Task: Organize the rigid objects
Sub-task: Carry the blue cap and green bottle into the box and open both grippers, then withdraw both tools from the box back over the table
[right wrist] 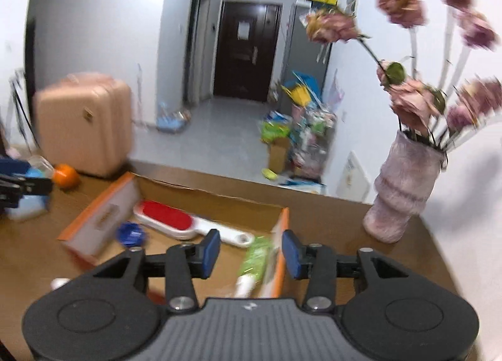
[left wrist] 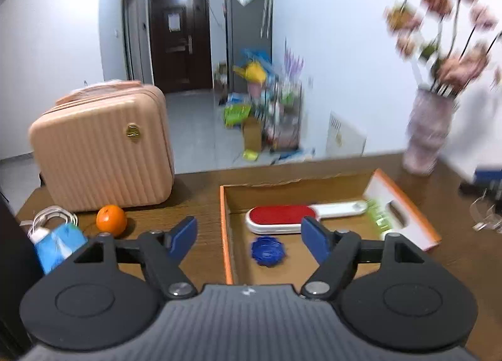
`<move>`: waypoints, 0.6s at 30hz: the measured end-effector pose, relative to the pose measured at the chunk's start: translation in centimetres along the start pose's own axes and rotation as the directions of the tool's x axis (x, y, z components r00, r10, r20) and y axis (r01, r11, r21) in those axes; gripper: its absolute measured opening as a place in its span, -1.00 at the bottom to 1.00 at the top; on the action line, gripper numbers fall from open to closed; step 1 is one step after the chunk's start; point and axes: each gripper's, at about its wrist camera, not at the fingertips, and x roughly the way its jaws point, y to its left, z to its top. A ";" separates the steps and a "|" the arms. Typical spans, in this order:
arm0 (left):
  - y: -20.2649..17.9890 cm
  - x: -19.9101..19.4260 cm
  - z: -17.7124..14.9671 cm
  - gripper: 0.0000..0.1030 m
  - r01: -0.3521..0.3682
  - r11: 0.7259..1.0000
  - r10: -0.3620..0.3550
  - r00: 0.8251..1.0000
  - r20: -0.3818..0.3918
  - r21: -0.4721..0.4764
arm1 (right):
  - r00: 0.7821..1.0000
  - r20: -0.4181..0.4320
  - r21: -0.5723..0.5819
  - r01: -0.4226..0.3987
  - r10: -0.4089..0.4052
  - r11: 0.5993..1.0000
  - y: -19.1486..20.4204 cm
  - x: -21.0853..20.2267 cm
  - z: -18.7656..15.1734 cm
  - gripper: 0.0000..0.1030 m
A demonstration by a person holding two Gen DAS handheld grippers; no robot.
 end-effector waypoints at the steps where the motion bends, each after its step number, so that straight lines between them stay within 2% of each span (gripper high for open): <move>1: 0.1 -1.9 -0.7 0.57 0.009 1.000 -0.009 1.000 0.030 -0.021 | 0.999 0.025 0.029 -0.031 0.030 0.999 0.1 -1.7 -1.3 -0.13; 4: 0.2 -6.3 -3.6 0.57 0.062 0.994 -0.056 0.996 0.069 -0.086 | 0.991 0.092 0.075 -0.104 0.097 0.992 0.7 -5.6 -5.3 -0.12; 6: -0.2 -9.2 -6.4 0.59 0.061 0.993 -0.050 0.993 0.102 -0.105 | 0.985 0.132 0.089 -0.123 0.111 0.988 1.4 -7.7 -7.9 -0.07; 8: -0.6 -11.9 -9.4 0.66 0.029 0.994 -0.013 0.990 0.143 -0.110 | 0.980 0.167 0.093 -0.122 0.105 0.988 2.4 -10.1 -10.7 0.08; 11: -1.3 -15.8 -14.1 0.68 0.004 0.992 0.023 0.978 0.209 -0.130 | 0.977 0.193 0.087 -0.113 0.094 0.990 3.9 -13.1 -14.6 0.16; 15: -2.5 -19.8 -19.6 0.72 -0.037 0.990 0.068 0.973 0.219 -0.139 | 0.969 0.232 0.060 -0.098 0.081 0.993 6.6 -17.1 -19.8 0.33; 18: -3.5 -22.0 -23.9 0.73 -0.072 0.990 0.097 0.973 0.210 -0.123 | 0.969 0.223 0.084 -0.129 0.107 0.988 8.0 -19.1 -23.6 0.39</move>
